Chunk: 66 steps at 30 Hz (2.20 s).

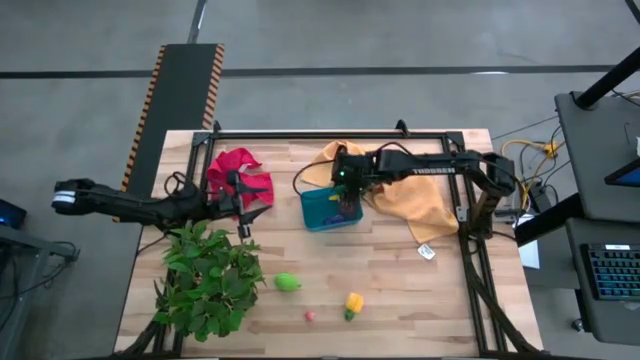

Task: Pick and placing Produce into tupperware
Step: Put the green bell pepper into the blue bin, then put the yellow pineapple into the blue bin

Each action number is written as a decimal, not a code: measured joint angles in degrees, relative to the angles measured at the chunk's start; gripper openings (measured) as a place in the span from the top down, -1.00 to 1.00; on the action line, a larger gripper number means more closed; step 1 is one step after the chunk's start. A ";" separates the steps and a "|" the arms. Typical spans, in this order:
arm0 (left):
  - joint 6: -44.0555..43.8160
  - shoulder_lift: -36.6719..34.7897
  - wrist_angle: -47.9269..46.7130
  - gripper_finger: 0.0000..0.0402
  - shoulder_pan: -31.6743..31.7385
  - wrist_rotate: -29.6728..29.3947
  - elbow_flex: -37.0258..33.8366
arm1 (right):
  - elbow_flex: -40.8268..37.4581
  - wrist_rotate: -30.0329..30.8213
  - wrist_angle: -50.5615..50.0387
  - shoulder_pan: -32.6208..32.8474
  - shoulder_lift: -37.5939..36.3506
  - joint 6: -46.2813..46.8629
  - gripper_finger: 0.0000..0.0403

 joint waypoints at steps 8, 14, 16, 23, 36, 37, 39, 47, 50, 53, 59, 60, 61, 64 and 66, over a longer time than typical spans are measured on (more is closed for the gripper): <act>0.22 1.62 0.47 0.06 0.00 0.00 0.61 | -0.87 -0.85 0.81 -0.73 2.32 -1.48 0.07; 0.47 1.11 0.46 0.06 0.00 0.00 0.96 | -1.00 -0.66 1.96 -1.37 5.27 -3.28 0.07; 0.48 0.82 0.55 0.06 -0.02 0.00 0.96 | -1.00 -0.58 2.03 -1.72 5.50 -3.49 0.07; 0.51 -0.39 0.40 0.06 0.00 0.00 0.87 | -1.00 -0.35 1.93 -2.02 5.50 -3.89 0.06; 0.51 -0.33 0.40 0.06 0.00 0.00 0.76 | 0.11 -0.23 0.47 -2.02 5.25 -2.97 -0.52; 0.51 -0.31 0.41 0.06 0.00 0.00 0.76 | 0.47 -0.22 0.11 -2.02 5.02 -2.24 -0.55; 0.51 -0.26 0.35 0.06 0.00 0.00 0.74 | 1.48 -0.40 -0.70 -2.00 4.21 -1.70 -0.58; 0.51 -0.26 0.37 0.06 0.00 0.00 0.71 | 4.09 -5.66 -1.79 1.33 -3.34 -0.64 -0.51; 0.51 -0.24 0.39 0.06 0.00 0.00 0.67 | 4.10 -8.23 -1.78 4.42 -7.12 -0.41 -0.48; 0.51 -0.27 0.37 0.06 -0.02 0.00 0.67 | 4.10 -8.74 -1.56 8.77 -10.50 -1.05 -0.45; 0.51 -0.28 0.36 0.06 -0.01 0.00 0.67 | 4.10 -9.41 -0.41 16.99 -14.58 -5.44 -0.44; 0.51 -0.28 0.31 0.06 -0.01 0.00 0.67 | 4.10 -9.53 -0.41 18.35 -14.87 -6.60 -0.44; 0.51 -0.24 0.37 0.06 0.00 0.00 0.68 | 4.10 -9.65 -0.48 19.75 -15.06 -7.70 -0.44; 0.51 -0.26 0.37 0.06 0.00 0.00 0.76 | 4.09 -9.87 -0.83 24.29 -15.11 -10.46 -0.43; 0.51 -0.26 0.37 0.06 0.00 0.00 0.75 | 4.08 -9.84 -0.56 27.38 -14.63 -12.20 -0.43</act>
